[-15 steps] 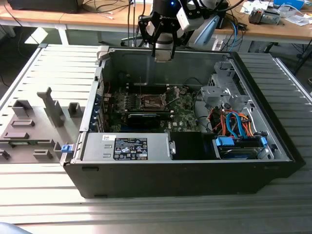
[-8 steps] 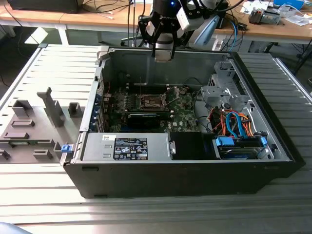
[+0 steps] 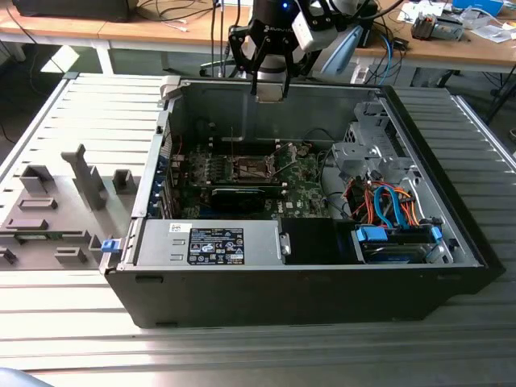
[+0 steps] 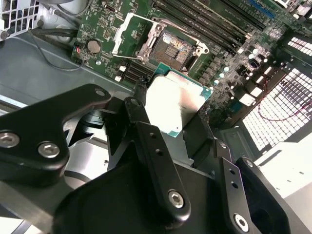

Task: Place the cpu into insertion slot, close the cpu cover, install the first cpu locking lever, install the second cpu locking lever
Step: 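Place the cpu into insertion slot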

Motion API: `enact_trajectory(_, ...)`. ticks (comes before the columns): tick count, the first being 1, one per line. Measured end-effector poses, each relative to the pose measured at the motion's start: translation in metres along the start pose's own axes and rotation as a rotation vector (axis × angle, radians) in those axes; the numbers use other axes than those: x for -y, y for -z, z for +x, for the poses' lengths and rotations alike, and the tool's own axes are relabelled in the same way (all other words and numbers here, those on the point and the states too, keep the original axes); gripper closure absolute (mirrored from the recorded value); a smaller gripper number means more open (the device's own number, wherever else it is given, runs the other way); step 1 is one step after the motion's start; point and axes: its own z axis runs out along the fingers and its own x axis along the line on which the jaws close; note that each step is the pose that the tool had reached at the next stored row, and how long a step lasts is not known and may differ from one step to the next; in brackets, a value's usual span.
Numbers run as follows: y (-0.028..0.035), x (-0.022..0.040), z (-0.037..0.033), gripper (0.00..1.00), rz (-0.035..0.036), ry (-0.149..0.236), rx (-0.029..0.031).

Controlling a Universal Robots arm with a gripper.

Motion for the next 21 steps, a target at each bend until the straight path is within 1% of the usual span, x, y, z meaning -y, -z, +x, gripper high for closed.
enact_trajectory(6,-0.0002,0.0000,0.0002,0.46,0.0015,0.000,0.0000)
enact_trajectory(9,-0.0002,0.0000,0.0002,0.46,0.0037,0.000,0.0001)
enact_trajectory(15,-0.0002,0.0000,0.0002,0.46,0.0105,0.000,0.0003)
enact_trajectory(21,-0.0008,0.0001,0.0002,0.46,0.0122,0.000,0.0003)
